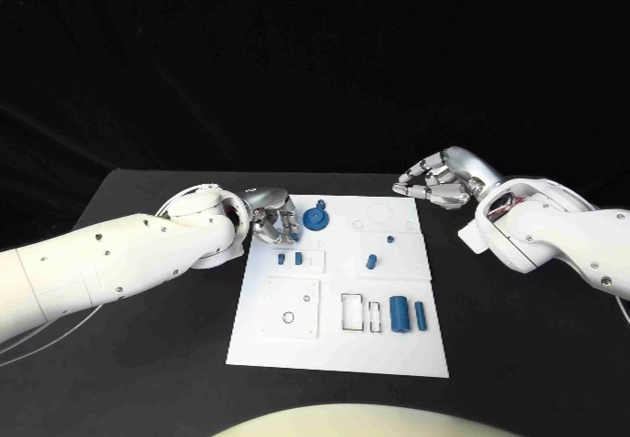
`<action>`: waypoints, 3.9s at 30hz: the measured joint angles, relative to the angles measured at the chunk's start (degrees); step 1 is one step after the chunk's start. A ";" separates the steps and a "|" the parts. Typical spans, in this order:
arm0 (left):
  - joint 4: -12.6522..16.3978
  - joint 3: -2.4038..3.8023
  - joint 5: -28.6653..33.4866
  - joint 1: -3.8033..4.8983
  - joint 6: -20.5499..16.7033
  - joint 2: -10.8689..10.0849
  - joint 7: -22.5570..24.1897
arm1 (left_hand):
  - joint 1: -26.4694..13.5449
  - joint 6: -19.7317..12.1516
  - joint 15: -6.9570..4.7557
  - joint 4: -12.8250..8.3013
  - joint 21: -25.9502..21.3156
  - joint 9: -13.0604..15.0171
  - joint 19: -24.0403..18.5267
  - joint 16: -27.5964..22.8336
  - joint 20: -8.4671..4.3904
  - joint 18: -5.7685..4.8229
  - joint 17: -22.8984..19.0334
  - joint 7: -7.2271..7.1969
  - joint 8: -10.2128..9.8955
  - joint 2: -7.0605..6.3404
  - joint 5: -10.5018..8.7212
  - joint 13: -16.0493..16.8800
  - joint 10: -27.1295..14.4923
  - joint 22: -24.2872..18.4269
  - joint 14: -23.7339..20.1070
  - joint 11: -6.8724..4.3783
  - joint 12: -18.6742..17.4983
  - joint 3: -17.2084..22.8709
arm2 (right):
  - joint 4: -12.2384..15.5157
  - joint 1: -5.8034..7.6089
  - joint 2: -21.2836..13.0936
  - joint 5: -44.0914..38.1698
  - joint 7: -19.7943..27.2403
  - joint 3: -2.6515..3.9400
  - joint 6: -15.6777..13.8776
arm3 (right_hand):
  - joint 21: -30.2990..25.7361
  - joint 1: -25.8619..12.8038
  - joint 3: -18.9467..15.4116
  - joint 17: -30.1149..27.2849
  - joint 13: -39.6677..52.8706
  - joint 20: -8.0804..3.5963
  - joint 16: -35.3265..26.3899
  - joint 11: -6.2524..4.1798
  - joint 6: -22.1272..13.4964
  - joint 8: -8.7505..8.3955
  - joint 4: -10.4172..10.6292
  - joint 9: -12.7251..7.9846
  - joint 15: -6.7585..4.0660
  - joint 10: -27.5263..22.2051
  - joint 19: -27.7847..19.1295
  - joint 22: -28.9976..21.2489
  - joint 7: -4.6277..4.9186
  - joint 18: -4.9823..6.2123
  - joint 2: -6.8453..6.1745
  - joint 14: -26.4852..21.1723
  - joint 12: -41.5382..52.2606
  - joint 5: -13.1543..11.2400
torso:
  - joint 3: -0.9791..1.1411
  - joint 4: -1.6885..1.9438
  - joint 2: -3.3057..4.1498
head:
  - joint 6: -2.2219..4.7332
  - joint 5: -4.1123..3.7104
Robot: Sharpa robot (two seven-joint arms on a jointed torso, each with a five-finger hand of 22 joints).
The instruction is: Assemble the parts on the task board
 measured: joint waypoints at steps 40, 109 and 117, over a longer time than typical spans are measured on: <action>-0.52 0.03 -0.14 -0.01 1.10 0.08 -0.55 | -0.24 0.20 0.00 -0.14 0.00 -0.03 0.00 0.00 0.00 0.00 -0.43 -0.22 -0.44 0.23 0.00 -0.04 0.21 0.01 0.00 0.21 -0.29 0.14 | 0.28 -0.05 -0.32 0.00 0.02 0.00 -0.07 | 0.00 0.00 0.00 -0.02 -0.01 0.00 0.00 0.00 0.00 -0.01 0.00 0.00 0.00 0.00 0.00 0.03 0.00 0.00 0.00 0.00 0.00 0.00 | -0.02 -0.04 0.01 | -0.08 0.05; -0.21 0.11 0.19 -0.06 1.11 -1.38 -1.86 | -1.77 -4.89 1.05 -0.15 -1.44 -2.64 -2.75 -1.55 0.57 0.00 -4.22 2.39 -5.97 -1.31 0.03 -0.43 0.69 -3.35 -1.56 1.58 -3.18 0.15 | 0.13 -0.06 -0.59 0.00 -0.05 0.00 -0.06 | -5.06 3.65 0.16 -0.18 -15.71 -0.45 -3.39 0.15 -1.05 0.43 -1.32 -0.16 -0.02 -12.05 -2.67 -2.60 -0.17 1.33 1.26 -0.02 -15.86 -0.71 | -0.04 -0.04 0.00 | -0.05 -0.29; 0.68 1.37 5.08 0.28 -1.45 -5.30 -0.74 | -1.95 -4.72 1.47 -0.32 -4.22 -3.09 -5.26 -7.27 0.94 0.00 -15.30 2.53 -6.54 -1.49 0.03 -0.74 -1.07 -6.60 -6.81 2.25 -4.05 0.97 | -0.30 -0.08 -0.69 -3.01 -0.43 0.00 3.13 | -7.78 12.73 6.11 -3.21 -43.03 -0.26 -6.57 0.71 -0.43 0.35 -4.01 -1.11 -0.32 -20.19 -3.35 -3.94 0.72 1.33 0.13 -0.09 -47.50 -4.83 | -0.02 -0.04 -0.13 | 0.18 -0.54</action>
